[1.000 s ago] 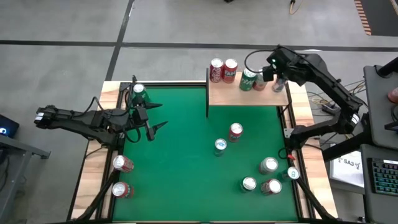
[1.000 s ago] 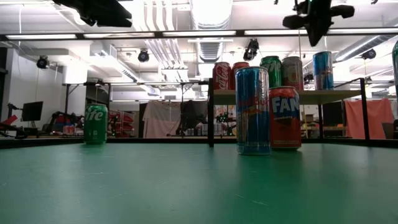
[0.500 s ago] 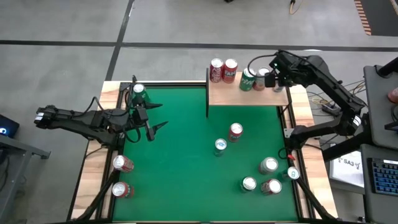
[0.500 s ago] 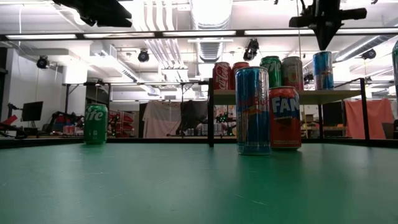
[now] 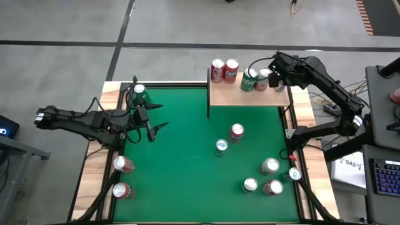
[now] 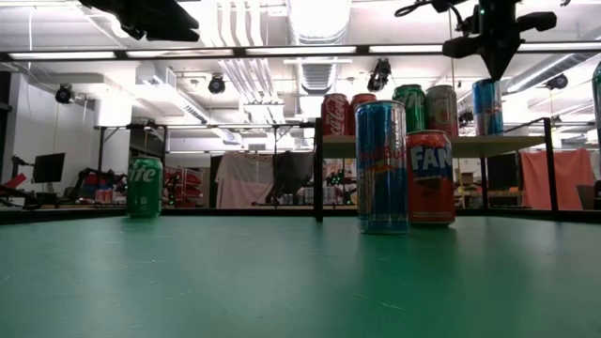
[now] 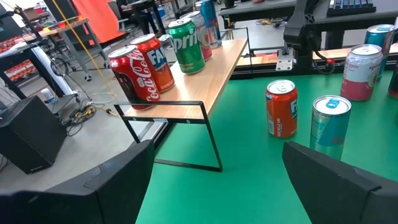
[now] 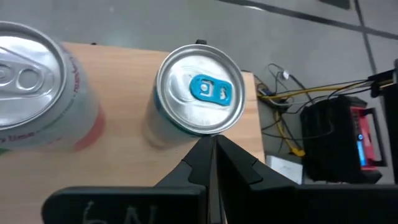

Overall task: Place canned beverage on shelf
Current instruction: Put the top blue soda can on the shelf

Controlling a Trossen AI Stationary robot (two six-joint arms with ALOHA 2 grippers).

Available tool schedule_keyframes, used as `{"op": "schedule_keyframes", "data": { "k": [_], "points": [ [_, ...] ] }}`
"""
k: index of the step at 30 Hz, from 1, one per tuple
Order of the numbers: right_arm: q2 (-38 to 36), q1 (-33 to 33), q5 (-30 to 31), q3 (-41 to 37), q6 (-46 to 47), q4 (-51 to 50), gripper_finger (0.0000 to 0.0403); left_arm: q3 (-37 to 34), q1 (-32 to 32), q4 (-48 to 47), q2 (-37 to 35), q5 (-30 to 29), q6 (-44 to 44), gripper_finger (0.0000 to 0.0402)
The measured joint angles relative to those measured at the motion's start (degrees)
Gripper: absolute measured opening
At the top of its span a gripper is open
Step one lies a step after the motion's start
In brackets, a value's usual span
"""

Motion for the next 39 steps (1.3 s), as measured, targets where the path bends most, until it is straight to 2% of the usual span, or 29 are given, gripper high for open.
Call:
{"op": "schedule_keyframes", "data": {
  "k": [11, 18, 25, 39],
  "points": [
    [0.04, 0.00, 3.76, -0.11, -1.02, 0.15, 0.0012, -0.01, 0.00, -0.10, 0.00, -0.02, -0.02, 0.0338],
    [0.04, 0.00, -0.95, -0.19, -0.09, 0.13, 0.0012, -0.02, 0.00, -0.13, 0.00, -0.02, -0.02, 0.0338],
    [0.04, 0.00, 2.58, -1.88, -0.58, 0.84, 0.0012, -0.02, 0.00, -0.04, 1.03, -0.02, -0.01, 0.0338],
    [0.09, 0.00, 5.49, -4.44, -3.22, 6.20, 0.0012, 0.28, 0.00, 1.14, 3.78, -0.05, 1.73, 0.0338]
  ]
}}
